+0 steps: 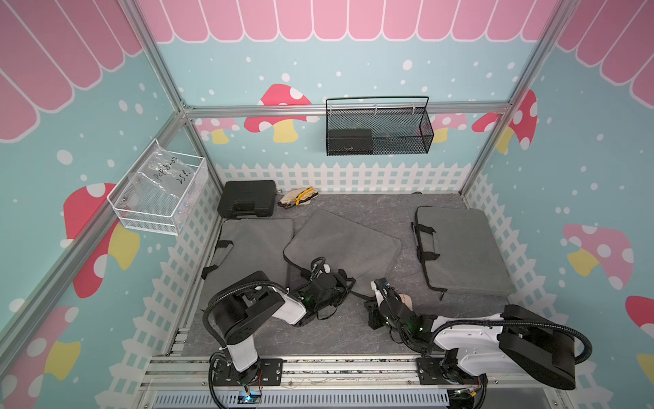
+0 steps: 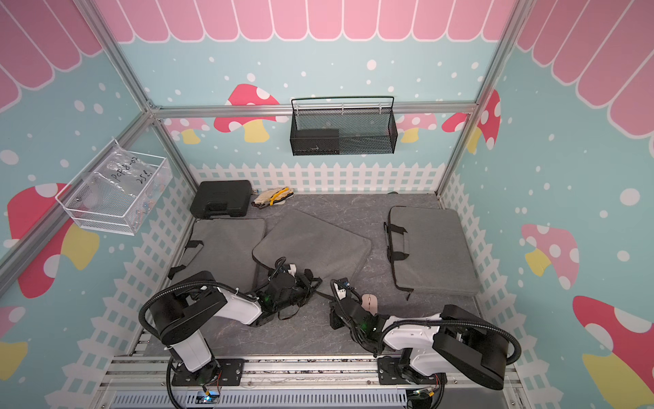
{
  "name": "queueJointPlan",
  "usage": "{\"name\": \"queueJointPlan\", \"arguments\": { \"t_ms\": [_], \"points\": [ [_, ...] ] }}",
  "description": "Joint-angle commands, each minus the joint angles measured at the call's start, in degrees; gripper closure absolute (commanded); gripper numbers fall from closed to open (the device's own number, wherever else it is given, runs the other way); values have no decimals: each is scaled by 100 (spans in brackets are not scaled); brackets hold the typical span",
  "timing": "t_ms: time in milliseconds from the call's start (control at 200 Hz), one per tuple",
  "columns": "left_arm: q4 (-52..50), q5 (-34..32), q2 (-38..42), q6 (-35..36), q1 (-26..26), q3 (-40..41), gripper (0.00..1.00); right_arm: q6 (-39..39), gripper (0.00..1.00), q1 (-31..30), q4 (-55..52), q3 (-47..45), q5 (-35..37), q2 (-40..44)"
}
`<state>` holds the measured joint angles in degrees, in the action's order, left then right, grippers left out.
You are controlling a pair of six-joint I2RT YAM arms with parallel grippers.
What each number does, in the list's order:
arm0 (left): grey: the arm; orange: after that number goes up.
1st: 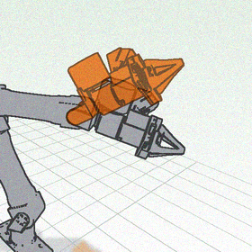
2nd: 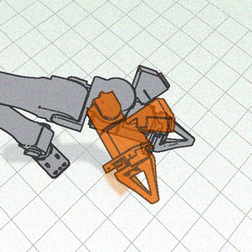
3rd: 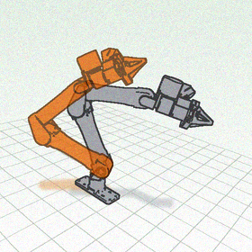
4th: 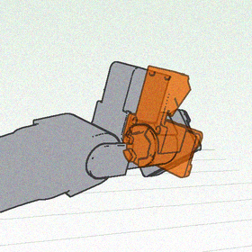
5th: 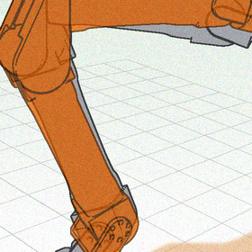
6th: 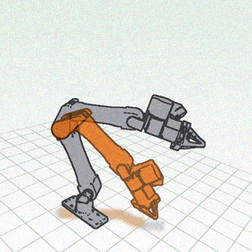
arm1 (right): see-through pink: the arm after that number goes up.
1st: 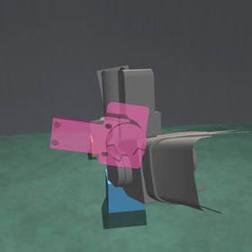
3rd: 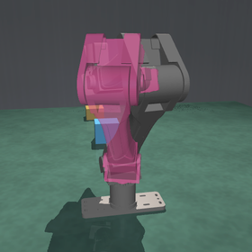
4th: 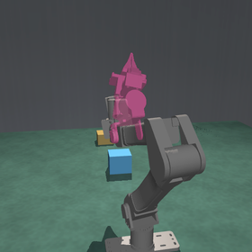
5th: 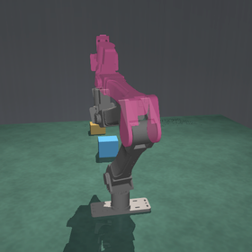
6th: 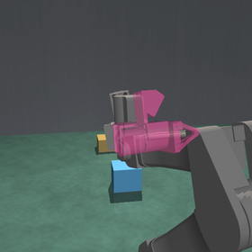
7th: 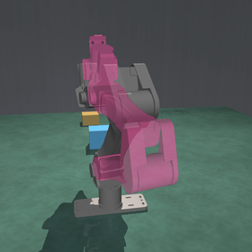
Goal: Put the mouse into the laptop bag
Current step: Zip the zipper on the zippered laptop bag.
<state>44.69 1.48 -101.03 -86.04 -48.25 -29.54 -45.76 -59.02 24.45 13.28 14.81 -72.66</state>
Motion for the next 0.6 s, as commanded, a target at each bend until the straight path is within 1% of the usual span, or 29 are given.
{"name": "queueJointPlan", "arguments": {
  "t_ms": [0,130,210,425,595],
  "points": [
    [-714,239,175,600,195,-340,100,-126,100,156,-160,-175,-44,43],
    [-1450,677,222,1160,211,-904,100,-66,100,443,-164,-200,-262,-26],
    [-1659,879,240,1421,201,-1115,100,-17,100,627,-160,-194,-401,-99],
    [-2109,1048,393,1854,200,-1238,100,134,100,1108,-183,-145,-479,-217],
    [-2538,1117,592,2143,199,-1358,100,212,100,1269,-404,18,-418,-290]
  ]
}}
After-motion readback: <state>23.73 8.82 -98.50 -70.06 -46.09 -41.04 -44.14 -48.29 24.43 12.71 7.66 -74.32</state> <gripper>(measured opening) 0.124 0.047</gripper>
